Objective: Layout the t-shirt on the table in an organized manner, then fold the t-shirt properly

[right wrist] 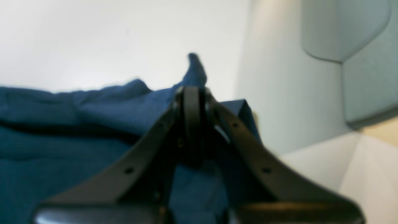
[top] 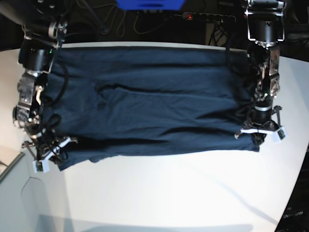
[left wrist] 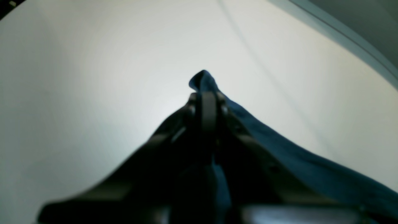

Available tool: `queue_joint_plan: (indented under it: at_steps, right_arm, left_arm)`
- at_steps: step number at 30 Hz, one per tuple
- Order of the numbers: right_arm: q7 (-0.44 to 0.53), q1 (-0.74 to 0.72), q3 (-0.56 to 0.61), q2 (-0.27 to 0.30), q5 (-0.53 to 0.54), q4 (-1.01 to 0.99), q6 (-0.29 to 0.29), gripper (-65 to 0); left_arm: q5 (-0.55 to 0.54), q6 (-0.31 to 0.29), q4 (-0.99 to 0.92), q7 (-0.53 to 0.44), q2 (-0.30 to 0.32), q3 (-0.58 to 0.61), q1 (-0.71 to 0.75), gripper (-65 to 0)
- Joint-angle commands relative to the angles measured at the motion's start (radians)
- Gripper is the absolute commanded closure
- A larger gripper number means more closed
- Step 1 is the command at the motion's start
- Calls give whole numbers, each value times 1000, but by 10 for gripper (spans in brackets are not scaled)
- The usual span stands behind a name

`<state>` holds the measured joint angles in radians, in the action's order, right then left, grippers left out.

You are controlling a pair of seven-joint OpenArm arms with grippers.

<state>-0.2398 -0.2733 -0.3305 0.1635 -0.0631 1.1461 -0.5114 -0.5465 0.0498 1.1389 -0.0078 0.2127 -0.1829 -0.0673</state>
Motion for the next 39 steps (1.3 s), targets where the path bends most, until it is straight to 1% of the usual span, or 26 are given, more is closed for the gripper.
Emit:
queue_joint_plan:
  at_steps: [1,5,8,13,14,15,18,22,25,26,30,34,39]
  right_arm:
    - [32,1,-19,3,18,53,0,0]
    - [32,121,-49,-29,19,239,0,0]
    - [32,227,-49,-60,21,394,0,0]
    - [32,381,-49,-107,21,553,0,0]
    - [36,412,-49,-117,21,575,0,0]
    - [38,438,-49,-124,21,590,0,0]
    - [41,515,-51,-140,21,634,0,0]
    - [43,604,-54,-141,22,667,-2,0]
    - [46,639,-91,-149,24,671,-5,0]
    - [55,647,-106,-161,24,674,-6,0]
    - [119,678,-163,-193,24,674,-8,0]
    - [164,719,-161,-206,22,667,-8,0]
    - [168,733,-163,-213,22,645,-8,0]
  left_arm:
    - [-1,-8,19,-33,11,-4,-19,-4]
    - [-2,-8,19,-34,17,-10,1,-4]
    - [-2,-8,22,-36,17,-11,19,-4]
    - [-2,-11,28,-36,12,-11,50,-4]
    - [-2,-29,23,-36,12,-11,51,-4]
    - [-2,-61,20,-36,11,-13,60,-3]
    - [-2,-173,26,-37,11,-14,85,-2]
    - [-2,-256,30,-37,11,-17,117,-2]
    - [-2,-298,23,-37,9,-69,131,-2]
    - [-2,-310,23,-37,9,-89,136,-2]
    - [-2,-351,25,-37,9,-137,137,-2]
    - [-2,-394,25,-37,9,-166,139,-2]
    - [-2,-448,20,-37,9,-171,168,-2]
